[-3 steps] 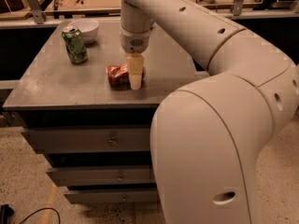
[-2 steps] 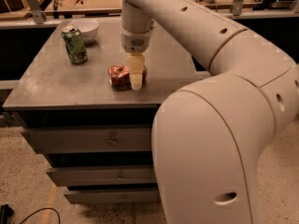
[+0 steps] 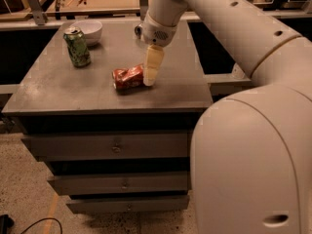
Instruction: Knock coke can over
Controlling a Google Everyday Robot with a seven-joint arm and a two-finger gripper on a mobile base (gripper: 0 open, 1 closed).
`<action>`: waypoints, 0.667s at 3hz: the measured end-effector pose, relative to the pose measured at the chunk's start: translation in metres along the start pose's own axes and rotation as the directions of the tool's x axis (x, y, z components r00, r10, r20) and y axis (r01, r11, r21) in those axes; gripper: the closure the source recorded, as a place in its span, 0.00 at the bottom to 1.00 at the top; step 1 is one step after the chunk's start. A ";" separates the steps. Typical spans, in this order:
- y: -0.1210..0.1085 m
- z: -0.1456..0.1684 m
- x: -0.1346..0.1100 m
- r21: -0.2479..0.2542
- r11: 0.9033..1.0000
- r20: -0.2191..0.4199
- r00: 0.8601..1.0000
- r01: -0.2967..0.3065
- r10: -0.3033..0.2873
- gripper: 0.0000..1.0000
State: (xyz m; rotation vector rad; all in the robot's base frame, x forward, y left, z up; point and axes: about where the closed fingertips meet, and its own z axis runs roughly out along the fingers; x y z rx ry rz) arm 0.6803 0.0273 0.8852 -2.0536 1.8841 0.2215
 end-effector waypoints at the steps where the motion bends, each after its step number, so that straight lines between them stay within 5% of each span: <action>1: 0.005 -0.068 0.034 0.114 0.982 0.191 0.974 -0.149 0.126 0.00; 2: 0.005 -0.061 0.037 0.104 0.984 0.177 0.976 -0.146 0.127 0.00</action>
Offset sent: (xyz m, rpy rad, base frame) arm -0.0072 -0.0387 0.0361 0.1589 -0.0375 -0.1048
